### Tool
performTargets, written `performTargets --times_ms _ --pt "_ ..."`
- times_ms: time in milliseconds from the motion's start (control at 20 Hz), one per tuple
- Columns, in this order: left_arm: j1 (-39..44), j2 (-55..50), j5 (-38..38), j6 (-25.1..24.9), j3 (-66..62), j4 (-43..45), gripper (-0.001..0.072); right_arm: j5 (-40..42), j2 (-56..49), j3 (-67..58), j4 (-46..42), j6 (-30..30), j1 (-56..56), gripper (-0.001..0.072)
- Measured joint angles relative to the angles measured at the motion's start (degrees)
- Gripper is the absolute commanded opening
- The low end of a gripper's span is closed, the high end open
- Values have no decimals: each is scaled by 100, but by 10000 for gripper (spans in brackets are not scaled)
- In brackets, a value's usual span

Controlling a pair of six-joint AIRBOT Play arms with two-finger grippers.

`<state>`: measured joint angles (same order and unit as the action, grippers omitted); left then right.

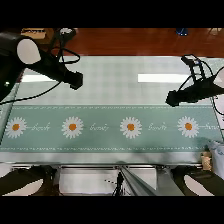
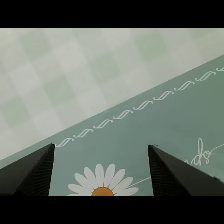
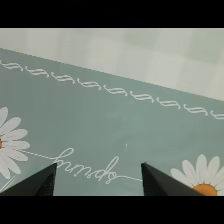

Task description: Fold the shirts.

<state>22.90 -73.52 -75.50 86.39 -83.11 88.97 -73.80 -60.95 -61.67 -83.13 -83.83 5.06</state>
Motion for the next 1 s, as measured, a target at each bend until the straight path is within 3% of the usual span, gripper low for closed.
performTargets --times_ms 1000 --pt "116 -13 -66 90 0 144 658 15 -22 0 4 -2 68 598"
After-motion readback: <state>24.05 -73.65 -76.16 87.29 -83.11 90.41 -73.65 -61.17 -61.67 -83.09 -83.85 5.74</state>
